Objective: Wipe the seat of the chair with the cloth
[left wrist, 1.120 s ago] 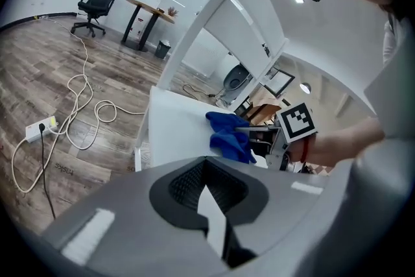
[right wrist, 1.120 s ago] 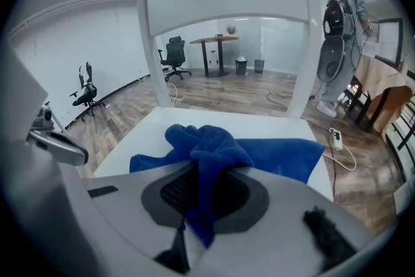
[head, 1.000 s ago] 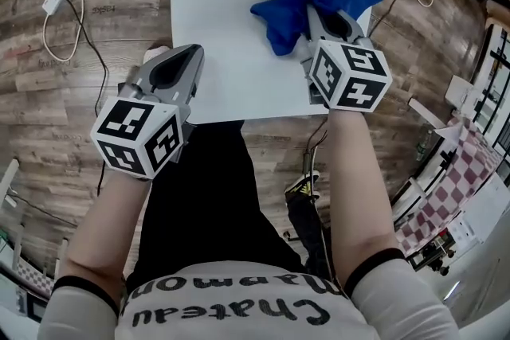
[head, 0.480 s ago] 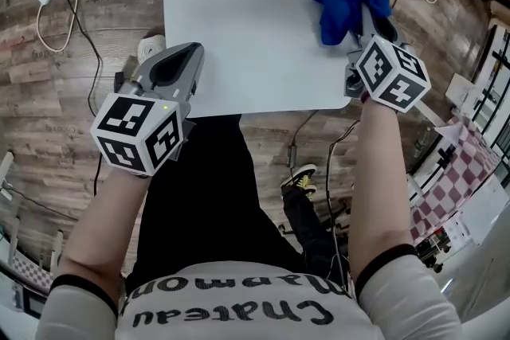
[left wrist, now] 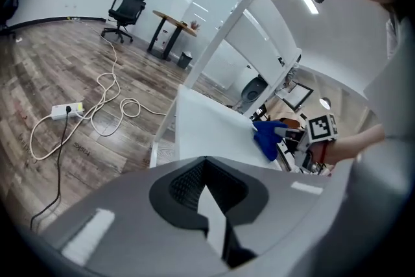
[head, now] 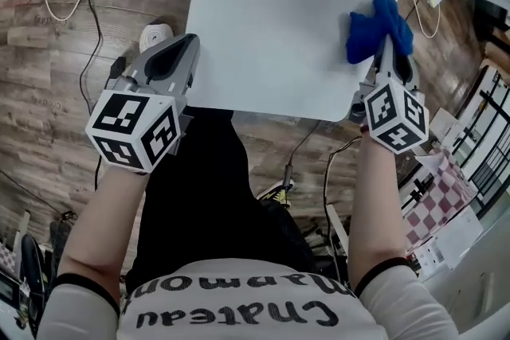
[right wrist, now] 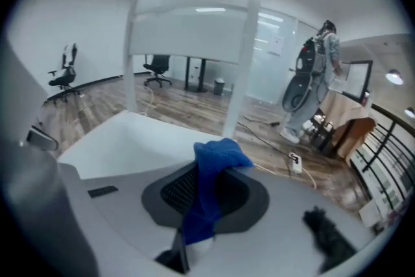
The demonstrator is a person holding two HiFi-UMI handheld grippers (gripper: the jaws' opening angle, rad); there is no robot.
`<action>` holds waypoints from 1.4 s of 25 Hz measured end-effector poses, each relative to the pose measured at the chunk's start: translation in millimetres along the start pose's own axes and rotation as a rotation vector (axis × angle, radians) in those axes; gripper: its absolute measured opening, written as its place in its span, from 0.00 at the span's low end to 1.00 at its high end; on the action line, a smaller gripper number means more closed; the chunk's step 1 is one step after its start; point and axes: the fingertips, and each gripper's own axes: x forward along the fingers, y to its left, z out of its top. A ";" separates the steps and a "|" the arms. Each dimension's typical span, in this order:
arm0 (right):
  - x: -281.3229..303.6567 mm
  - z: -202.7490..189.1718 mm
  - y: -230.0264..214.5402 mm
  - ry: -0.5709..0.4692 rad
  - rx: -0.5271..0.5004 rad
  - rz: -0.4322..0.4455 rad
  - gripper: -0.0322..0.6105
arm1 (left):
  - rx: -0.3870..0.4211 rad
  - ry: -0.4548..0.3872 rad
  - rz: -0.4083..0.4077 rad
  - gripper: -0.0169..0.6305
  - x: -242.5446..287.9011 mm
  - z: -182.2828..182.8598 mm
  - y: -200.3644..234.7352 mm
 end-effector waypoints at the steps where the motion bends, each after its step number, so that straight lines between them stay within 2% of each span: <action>1: -7.6 4.8 25.0 -0.027 -0.021 0.061 0.14 | -0.023 -0.014 0.023 0.04 -4.8 -3.0 2.0; 4: -29.0 -1.0 105.6 -0.025 -0.054 0.244 0.14 | -0.087 -0.046 0.052 0.04 -19.7 -8.6 -1.2; 7: -45.2 -11.8 182.6 0.027 -0.101 0.412 0.14 | -0.088 -0.073 0.051 0.04 -38.4 -5.4 -7.6; 9: -54.5 -8.0 224.5 0.020 -0.156 0.491 0.14 | -0.092 -0.088 0.063 0.04 -52.0 -4.6 -6.3; 11: -66.0 -0.9 263.5 0.017 -0.160 0.591 0.14 | -0.106 -0.101 0.080 0.04 -65.2 -4.8 -2.2; 13: -81.9 9.4 301.5 0.016 -0.094 0.751 0.14 | -0.125 -0.117 0.098 0.04 -78.2 -3.2 1.9; 15: -95.7 22.4 330.7 0.015 0.035 0.909 0.14 | -0.150 -0.134 0.115 0.04 -91.4 -1.1 6.4; 16: -97.3 26.8 338.6 0.025 0.105 0.951 0.14 | -0.162 -0.140 0.119 0.04 -97.7 -0.2 8.6; 17: -93.6 28.4 341.2 0.044 0.154 0.954 0.14 | -0.169 -0.143 0.122 0.04 -103.5 0.4 10.7; 18: -84.6 26.8 338.3 0.066 0.166 0.911 0.14 | -0.174 -0.144 0.123 0.04 -108.5 0.4 12.5; 19: -71.6 22.3 330.7 0.092 0.133 0.829 0.14 | -0.179 -0.143 0.122 0.04 -112.5 -0.2 14.1; 21: -42.5 9.6 312.7 0.152 -0.016 0.635 0.14 | -0.192 -0.140 0.120 0.04 -117.1 -2.2 17.6; 23: -22.4 2.4 308.8 0.184 -0.152 0.536 0.14 | -0.206 -0.139 0.120 0.04 -117.7 -3.9 22.0; 26: -13.4 3.9 324.6 0.099 -0.322 0.512 0.13 | -0.211 -0.124 0.116 0.04 -112.1 -7.8 27.8; 28: -14.9 2.6 330.6 0.030 -0.391 0.507 0.13 | -0.213 -0.100 0.107 0.04 -104.7 -11.3 30.5; 31: -17.7 -2.5 325.1 0.015 -0.383 0.526 0.13 | -0.230 -0.072 0.086 0.04 -93.2 -12.6 27.7; 35: -21.0 -9.2 302.6 0.010 -0.376 0.491 0.13 | -0.161 -0.008 0.047 0.04 -77.5 -11.0 12.0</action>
